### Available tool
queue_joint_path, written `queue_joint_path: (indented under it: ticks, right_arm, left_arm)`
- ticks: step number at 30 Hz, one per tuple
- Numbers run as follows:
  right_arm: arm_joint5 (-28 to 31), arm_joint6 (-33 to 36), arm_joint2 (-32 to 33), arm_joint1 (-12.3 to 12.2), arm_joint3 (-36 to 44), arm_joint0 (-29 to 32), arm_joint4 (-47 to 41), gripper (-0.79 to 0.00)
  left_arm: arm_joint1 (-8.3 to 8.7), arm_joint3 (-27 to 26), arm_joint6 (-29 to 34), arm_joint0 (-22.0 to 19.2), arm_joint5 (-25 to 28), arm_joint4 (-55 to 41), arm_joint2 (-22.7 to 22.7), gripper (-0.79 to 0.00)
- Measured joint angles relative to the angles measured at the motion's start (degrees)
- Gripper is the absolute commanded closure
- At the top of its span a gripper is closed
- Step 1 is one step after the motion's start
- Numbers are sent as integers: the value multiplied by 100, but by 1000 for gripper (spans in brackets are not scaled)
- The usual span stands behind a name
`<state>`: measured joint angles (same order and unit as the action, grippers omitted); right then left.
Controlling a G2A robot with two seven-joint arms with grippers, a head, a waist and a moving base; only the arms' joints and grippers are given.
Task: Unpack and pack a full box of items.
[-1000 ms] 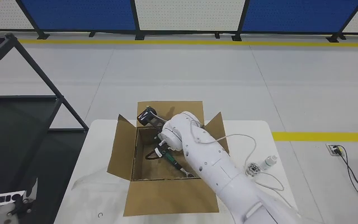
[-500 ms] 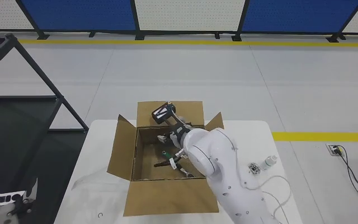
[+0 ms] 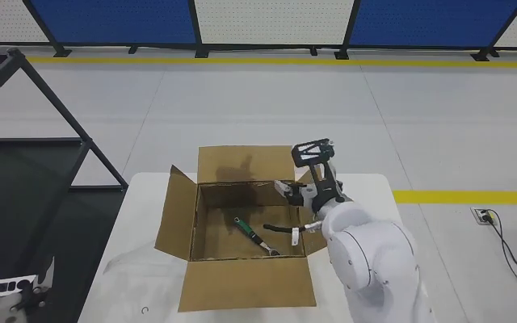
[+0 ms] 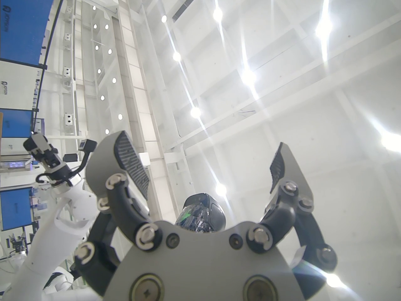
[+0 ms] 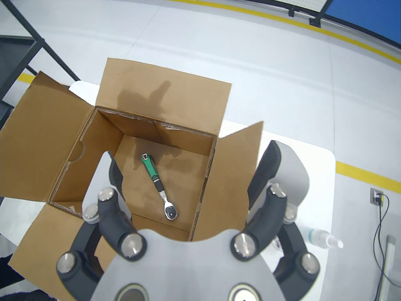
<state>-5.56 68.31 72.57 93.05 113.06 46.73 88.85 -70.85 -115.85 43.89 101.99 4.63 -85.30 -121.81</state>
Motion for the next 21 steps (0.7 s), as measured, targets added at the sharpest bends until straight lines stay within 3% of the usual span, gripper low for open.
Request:
queue_joint_path:
  ticks: [12,21]
  right_arm:
    - [-575,353,943,-96,1090,1201,368,-785]
    - [-718,463,989,-94,1097,1237,414,-785]
  left_arm:
    - [0,0,0,0,0,0,0,-785]
    - [0,0,0,0,0,0,0,-785]
